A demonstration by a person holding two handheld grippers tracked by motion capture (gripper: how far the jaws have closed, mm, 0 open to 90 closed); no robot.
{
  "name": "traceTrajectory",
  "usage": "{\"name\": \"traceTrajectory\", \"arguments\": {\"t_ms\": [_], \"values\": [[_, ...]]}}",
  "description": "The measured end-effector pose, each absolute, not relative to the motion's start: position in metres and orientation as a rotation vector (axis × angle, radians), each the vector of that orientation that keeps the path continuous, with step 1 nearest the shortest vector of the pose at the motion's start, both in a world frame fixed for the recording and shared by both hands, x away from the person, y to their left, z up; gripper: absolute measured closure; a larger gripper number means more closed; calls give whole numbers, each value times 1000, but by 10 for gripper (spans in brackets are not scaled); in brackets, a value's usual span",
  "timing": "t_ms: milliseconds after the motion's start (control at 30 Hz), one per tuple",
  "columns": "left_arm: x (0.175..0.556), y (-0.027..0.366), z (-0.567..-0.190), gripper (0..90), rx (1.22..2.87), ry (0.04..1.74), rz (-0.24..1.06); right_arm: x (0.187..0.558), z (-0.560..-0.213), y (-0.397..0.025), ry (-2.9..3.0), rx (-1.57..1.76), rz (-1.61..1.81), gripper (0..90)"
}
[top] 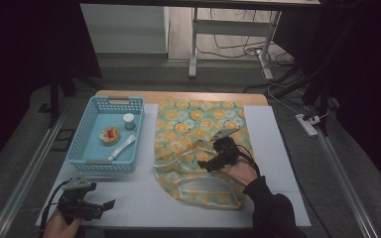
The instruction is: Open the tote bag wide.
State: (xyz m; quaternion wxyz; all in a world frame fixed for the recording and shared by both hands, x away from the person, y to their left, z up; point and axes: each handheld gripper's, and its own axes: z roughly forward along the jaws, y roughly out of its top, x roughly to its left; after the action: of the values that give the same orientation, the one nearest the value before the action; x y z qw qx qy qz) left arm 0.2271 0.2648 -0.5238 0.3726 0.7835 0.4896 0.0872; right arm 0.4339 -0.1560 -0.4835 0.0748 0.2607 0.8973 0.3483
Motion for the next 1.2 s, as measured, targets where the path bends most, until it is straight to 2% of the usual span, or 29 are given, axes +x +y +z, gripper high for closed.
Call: {"name": "traceTrajectory", "arguments": {"t_ms": [533,633,667,700,733,800,833,867,933,1000,1100,1133,1167,1200], "values": [[227,265,-524,11,2008,1248,218,431,-526,-148,2754,725,835,0],[227,265,-524,12,2009,1248,218,429,-527,-148,2752,680,847,35],[227,265,-524,12,2006,1250,219,427,-526,-148,2756,664,861,86],[227,265,-524,12,2008,1249,219,427,-526,-148,2756,664,861,86],[227,265,-524,12,2007,1252,219,426,-524,-148,2762,638,876,188],[227,265,-524,12,2007,1252,220,426,-522,-149,2758,626,888,275],[227,265,-524,12,2008,1252,220,426,-522,-149,2758,626,888,275],[227,265,-524,13,2008,1252,220,426,-522,-150,2760,622,893,313],[227,265,-524,13,2010,1251,218,426,-520,-151,2756,626,903,445],[227,265,-524,13,2010,1250,219,426,-519,-151,2756,627,902,479],[227,265,-524,14,2011,1251,218,426,-518,-151,2764,620,904,591],[228,265,-524,15,2012,1250,217,426,-518,-152,2764,626,910,666],[228,265,-524,15,2012,1251,217,426,-518,-152,2764,626,910,666],[228,265,-524,15,2011,1251,217,426,-518,-152,2763,626,911,702]]}}
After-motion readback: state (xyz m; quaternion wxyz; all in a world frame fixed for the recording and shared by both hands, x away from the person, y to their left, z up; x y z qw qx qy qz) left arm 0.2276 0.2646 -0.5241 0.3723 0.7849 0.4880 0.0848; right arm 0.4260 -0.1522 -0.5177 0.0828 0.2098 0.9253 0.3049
